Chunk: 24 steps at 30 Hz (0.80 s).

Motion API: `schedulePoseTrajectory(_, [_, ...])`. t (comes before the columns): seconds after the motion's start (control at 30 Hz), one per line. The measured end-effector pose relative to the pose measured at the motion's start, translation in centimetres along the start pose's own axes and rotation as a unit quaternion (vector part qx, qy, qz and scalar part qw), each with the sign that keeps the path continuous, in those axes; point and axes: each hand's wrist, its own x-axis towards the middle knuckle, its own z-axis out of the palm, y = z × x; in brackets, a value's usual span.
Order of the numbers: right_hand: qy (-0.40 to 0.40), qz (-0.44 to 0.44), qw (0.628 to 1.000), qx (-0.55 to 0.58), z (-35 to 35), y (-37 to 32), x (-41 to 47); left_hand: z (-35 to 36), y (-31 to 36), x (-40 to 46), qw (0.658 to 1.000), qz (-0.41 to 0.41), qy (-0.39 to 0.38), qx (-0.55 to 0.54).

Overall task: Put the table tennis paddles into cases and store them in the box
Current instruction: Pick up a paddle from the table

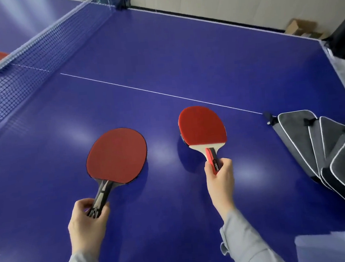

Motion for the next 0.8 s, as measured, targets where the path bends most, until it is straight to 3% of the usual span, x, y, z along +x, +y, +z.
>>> schedulePoseTrajectory(0.27, [0.010,0.033,0.999,-0.011,0.5,-0.7,-13.5,-6.8,-4.1,1.0,0.999,-0.029,-0.030,0.003])
schedulePoseTrajectory(0.63, [0.109,0.113,0.988,-0.006,7.8,-4.2,-31.7,-14.5,-10.9,2.9,0.986,-0.017,-0.163,0.020])
schedulePoseTrajectory(0.8, [0.117,0.129,0.985,-0.016,9.7,-5.4,-36.1,-15.7,-12.4,3.0,0.976,-0.028,-0.217,0.012])
